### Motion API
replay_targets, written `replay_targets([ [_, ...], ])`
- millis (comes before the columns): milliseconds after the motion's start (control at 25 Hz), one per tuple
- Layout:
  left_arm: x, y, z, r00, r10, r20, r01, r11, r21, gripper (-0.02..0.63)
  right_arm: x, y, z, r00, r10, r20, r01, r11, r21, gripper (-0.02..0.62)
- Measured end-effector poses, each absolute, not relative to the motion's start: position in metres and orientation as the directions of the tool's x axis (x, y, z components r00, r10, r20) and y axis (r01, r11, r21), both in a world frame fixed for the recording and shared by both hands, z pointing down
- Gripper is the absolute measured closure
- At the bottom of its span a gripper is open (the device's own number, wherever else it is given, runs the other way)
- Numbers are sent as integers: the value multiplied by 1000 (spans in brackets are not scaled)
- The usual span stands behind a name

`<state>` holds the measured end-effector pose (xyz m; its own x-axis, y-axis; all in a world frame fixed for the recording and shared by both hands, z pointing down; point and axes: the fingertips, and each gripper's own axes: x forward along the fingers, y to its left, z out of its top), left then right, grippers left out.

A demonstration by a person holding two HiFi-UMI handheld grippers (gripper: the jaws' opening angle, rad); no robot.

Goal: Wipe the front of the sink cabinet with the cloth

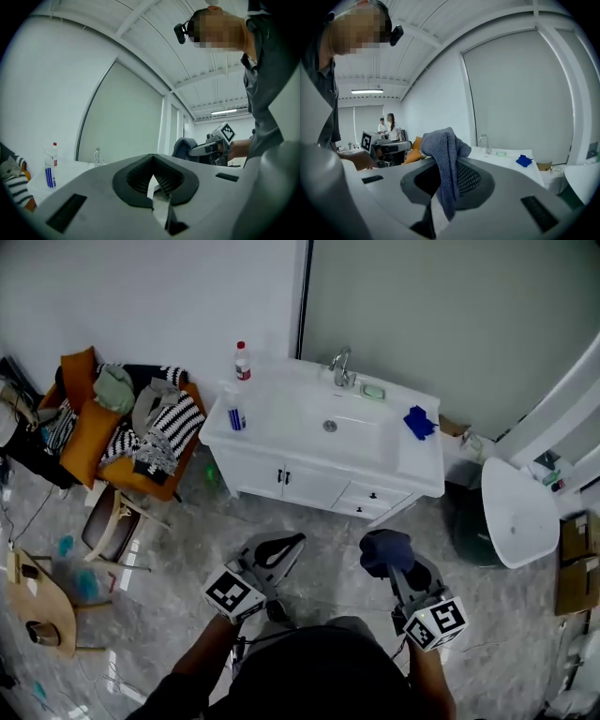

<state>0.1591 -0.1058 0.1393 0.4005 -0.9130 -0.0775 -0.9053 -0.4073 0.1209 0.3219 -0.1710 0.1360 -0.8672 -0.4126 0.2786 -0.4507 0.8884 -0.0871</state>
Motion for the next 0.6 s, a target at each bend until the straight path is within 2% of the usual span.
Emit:
replay_targets([
  [240, 113, -127, 139, 332, -940, -77, -924, -340, 175, 603, 273, -190, 151, -879, -348, 325, -393, 916, -79, 538],
  [600, 76, -180, 164, 193, -981, 14, -963, -187, 193, 602, 211, -269, 189, -914, -250, 318, -305, 942, -136, 538],
])
